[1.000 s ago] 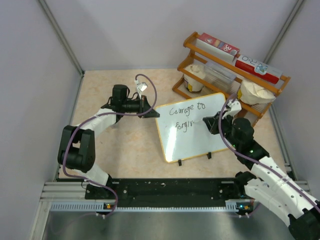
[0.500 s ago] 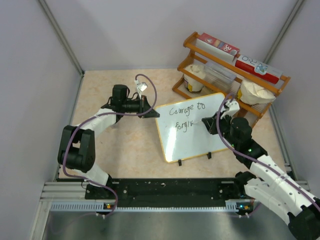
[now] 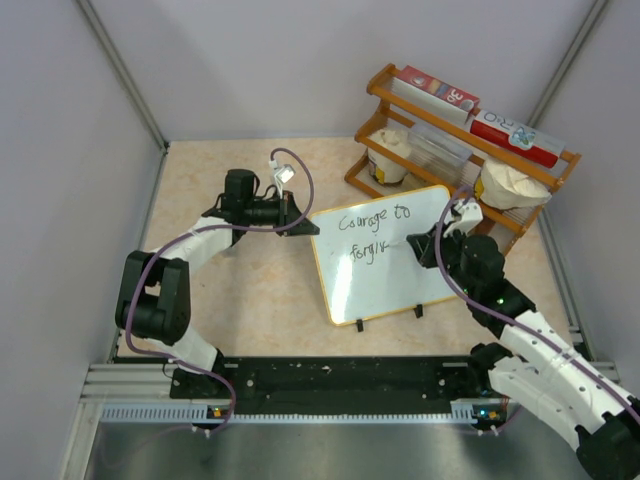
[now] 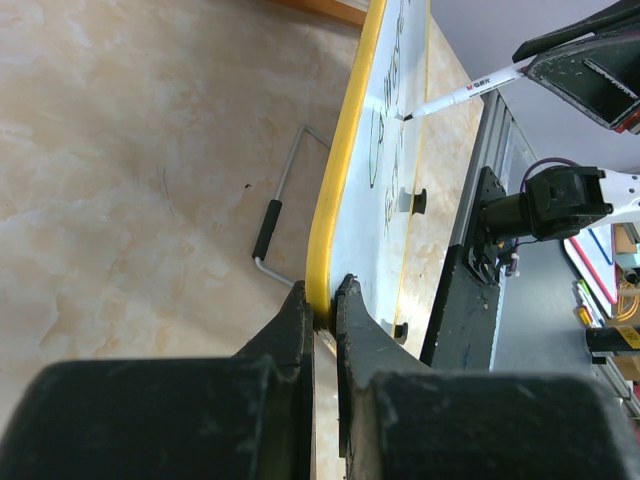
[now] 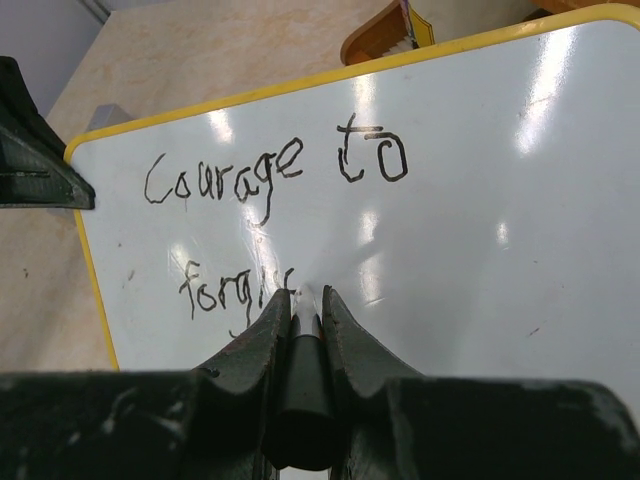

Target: Write a sentence on the whiteboard

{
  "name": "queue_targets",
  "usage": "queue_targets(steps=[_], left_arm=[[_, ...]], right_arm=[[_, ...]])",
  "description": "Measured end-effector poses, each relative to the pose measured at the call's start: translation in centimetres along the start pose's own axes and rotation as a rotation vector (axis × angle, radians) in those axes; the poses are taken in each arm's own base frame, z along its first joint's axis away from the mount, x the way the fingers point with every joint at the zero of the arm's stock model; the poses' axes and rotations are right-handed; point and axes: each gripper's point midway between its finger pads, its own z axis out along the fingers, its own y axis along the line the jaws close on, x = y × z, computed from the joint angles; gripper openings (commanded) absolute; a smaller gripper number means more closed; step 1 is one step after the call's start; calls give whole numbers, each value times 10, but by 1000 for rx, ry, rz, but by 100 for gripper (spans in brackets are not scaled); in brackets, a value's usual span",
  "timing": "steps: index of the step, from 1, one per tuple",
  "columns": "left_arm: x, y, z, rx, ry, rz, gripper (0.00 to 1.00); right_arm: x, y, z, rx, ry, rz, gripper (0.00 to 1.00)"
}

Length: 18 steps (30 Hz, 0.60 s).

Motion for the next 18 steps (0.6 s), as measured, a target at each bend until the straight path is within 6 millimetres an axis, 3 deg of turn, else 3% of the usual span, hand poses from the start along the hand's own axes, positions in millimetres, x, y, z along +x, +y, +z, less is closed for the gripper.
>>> queue_targets(steps=[18], left_arm=[[0, 1, 0, -5, 0, -2, 0]], right_arm=[[-4, -4, 5, 19, -12, 11, 0]])
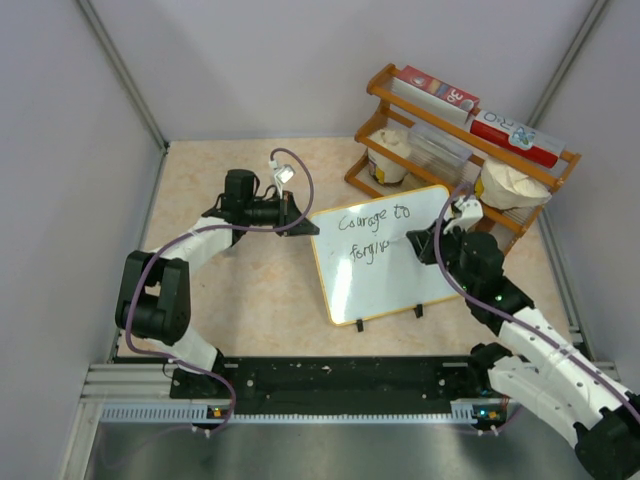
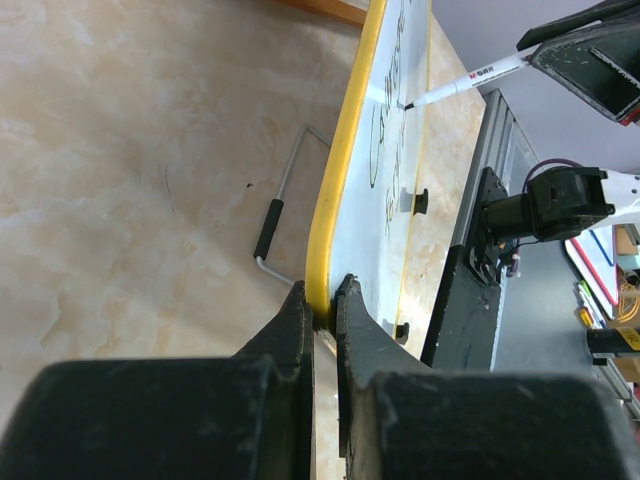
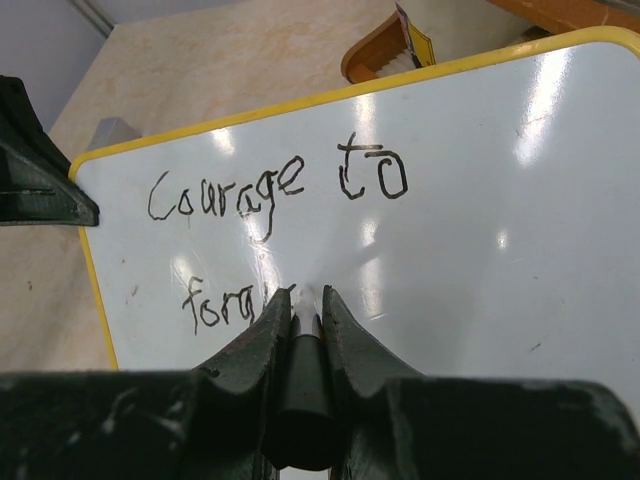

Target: Write a sentence on the whiteboard

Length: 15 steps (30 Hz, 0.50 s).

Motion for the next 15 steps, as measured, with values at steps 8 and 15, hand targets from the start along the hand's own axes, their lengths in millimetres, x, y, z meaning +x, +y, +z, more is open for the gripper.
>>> queue_targets(steps=[8, 15], left_arm=[[0, 0, 0, 1, 0, 0, 0], [0, 0, 0, 2, 0, 1, 0]], right_arm=[[-4, 5, 2, -24, -5, 1, 0], [-2, 6, 0, -31, 3, 1, 0]])
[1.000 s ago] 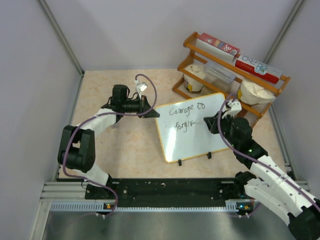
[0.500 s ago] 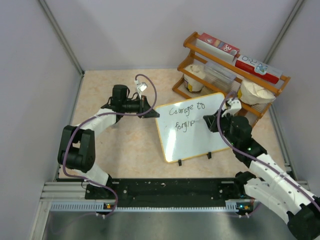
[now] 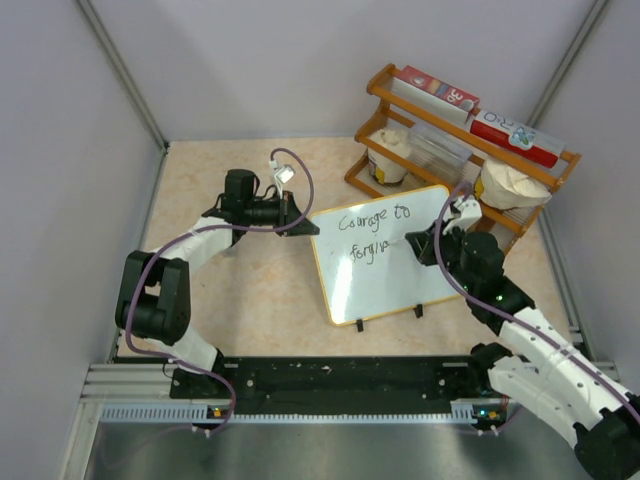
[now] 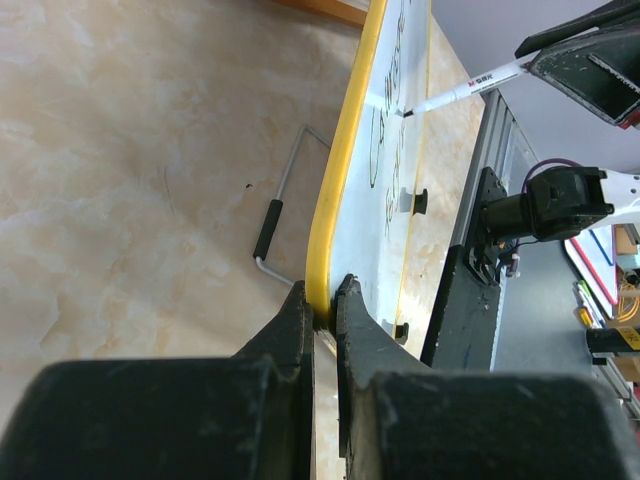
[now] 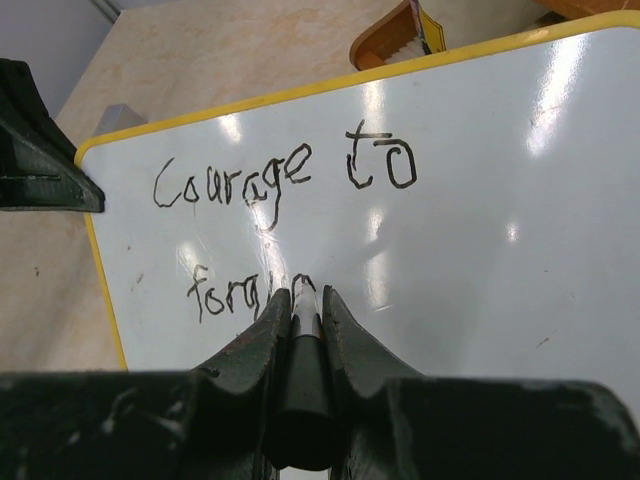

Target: Write a sentence on the whiteboard

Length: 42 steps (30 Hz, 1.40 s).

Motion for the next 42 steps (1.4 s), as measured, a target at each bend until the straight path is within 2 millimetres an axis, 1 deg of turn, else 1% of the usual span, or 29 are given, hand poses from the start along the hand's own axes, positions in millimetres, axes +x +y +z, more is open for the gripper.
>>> queue_targets(steps=[6, 18, 42], left_arm=[[0, 0, 0, 1, 0, 0, 0], [0, 0, 0, 2, 0, 0, 0], [0, 0, 0, 0, 0, 0, 0]], right_arm=[[6, -2, -5, 6, 25, -1, 0], [13, -4, -10, 5, 38, 3, 0], [10, -10, -11, 42, 21, 7, 0]])
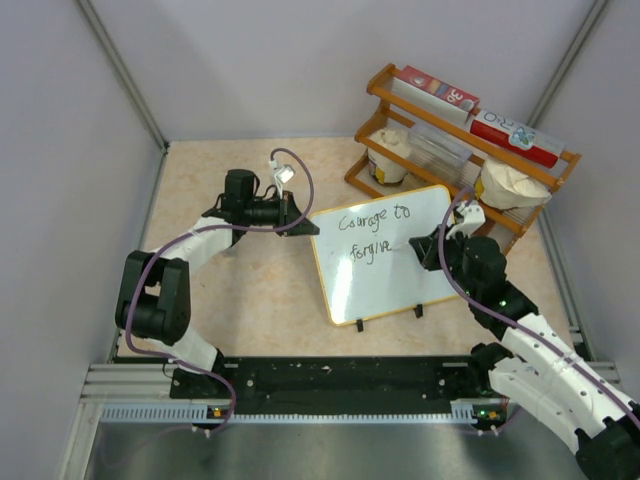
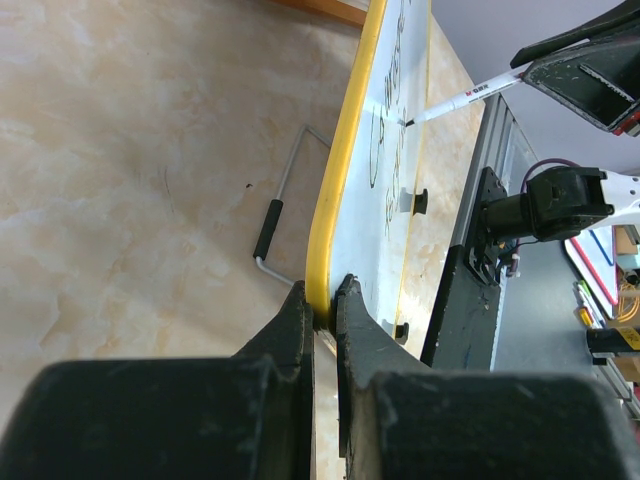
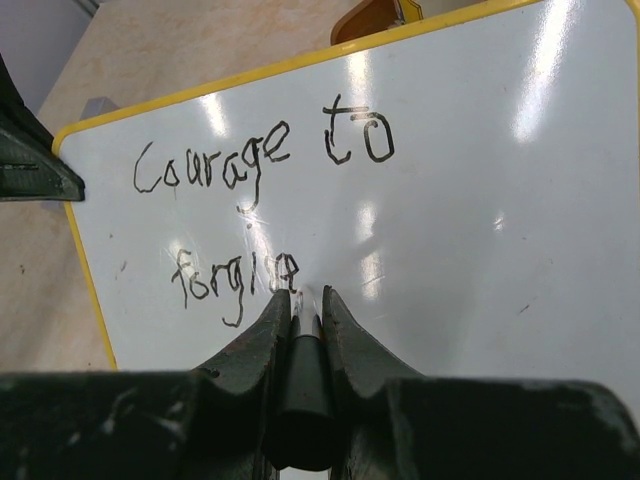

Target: Write a sentence on the whiteboard

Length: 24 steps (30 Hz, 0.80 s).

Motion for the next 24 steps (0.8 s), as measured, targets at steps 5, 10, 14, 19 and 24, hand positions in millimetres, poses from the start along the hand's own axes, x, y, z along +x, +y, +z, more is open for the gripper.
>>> queue_targets(steps=[5, 10, 14, 19, 24], left_arm=[[0, 0, 0, 2, 0, 1, 0], [0, -1, 0, 5, 0, 2, 0], [0, -1, 0, 7, 0, 3, 0], [0, -1, 0, 7, 0, 2, 0], [0, -1, 0, 7, 0, 3, 0]], right_arm=[[-2, 2, -1, -12, -7, -7, 0], [-9, 4, -2, -21, -32, -23, 0], [-17, 4, -2, -16, -54, -32, 0], [-28, 0, -2, 12, -95, -27, 0], [-29, -4, 1, 32, -99, -26, 0]])
